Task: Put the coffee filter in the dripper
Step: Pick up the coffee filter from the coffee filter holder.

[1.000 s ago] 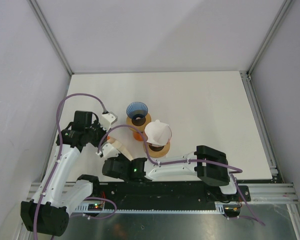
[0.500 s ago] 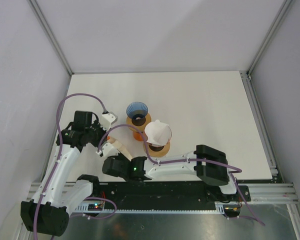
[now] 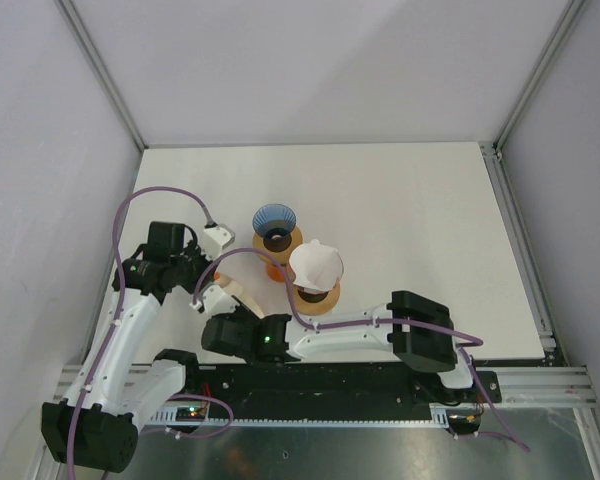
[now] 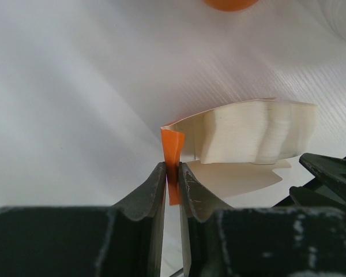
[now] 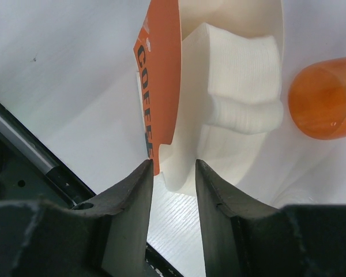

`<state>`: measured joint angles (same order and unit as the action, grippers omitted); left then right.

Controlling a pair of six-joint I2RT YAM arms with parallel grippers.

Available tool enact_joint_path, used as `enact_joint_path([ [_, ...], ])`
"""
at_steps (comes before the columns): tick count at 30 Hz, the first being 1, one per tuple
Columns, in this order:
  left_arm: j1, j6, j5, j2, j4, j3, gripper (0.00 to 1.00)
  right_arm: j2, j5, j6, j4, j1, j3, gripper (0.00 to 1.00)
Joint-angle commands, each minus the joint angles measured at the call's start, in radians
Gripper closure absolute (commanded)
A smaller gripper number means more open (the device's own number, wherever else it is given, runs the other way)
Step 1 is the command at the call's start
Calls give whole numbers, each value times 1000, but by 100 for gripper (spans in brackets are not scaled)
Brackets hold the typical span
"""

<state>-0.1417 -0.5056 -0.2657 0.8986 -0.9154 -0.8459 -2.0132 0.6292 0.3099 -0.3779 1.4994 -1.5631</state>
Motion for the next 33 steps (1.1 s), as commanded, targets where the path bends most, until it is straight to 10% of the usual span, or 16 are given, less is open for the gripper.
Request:
enact_joint_path([
  [1, -2, -14, -17, -3, 1, 5, 83, -27, 18, 3, 5, 3, -46, 61],
  [24, -2, -16, -15, -3, 1, 6, 83, -63, -9, -14, -6, -4, -65, 79],
  [33, -3, -19, -20, 7, 0, -3, 82, -33, 29, -6, -4, -8, -37, 68],
])
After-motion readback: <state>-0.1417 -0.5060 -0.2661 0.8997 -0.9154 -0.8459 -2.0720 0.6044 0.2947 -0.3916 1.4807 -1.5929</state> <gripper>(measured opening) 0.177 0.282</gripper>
